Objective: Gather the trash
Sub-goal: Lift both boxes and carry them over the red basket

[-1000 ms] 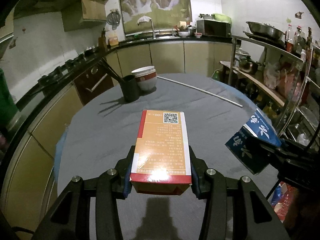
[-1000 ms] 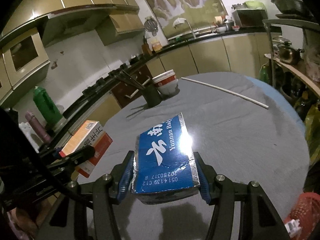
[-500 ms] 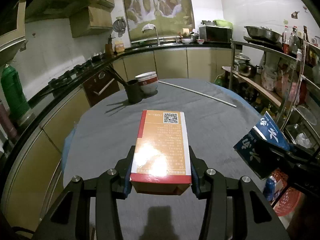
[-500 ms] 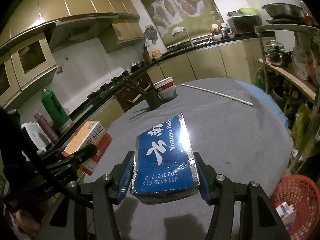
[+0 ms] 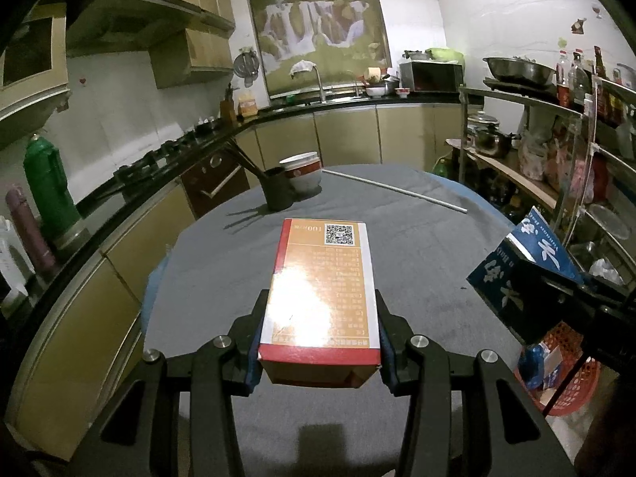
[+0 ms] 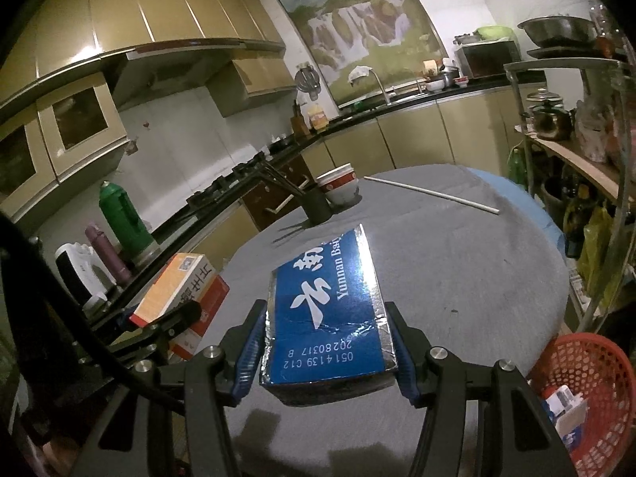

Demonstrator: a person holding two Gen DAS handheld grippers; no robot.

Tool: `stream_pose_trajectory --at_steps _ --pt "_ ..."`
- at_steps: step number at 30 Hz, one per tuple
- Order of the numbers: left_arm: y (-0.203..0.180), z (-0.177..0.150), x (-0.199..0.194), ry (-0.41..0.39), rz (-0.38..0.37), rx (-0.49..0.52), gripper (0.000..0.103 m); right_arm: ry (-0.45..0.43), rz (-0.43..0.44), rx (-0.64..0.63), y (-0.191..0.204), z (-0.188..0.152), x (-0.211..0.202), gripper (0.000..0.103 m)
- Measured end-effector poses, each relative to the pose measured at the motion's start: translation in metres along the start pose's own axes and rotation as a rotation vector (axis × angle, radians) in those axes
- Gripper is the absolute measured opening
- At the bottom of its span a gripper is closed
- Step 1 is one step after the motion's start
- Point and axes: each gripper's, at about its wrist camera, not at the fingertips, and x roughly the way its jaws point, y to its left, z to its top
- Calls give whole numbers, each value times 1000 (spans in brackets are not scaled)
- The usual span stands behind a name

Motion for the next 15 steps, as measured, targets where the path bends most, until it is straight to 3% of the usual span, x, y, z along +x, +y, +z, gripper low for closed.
stream_pose_trajectory --at_steps 15 --pt "-3 -9 -37 -51 31 12 48 -38 12 -21 16 -11 -35 60"
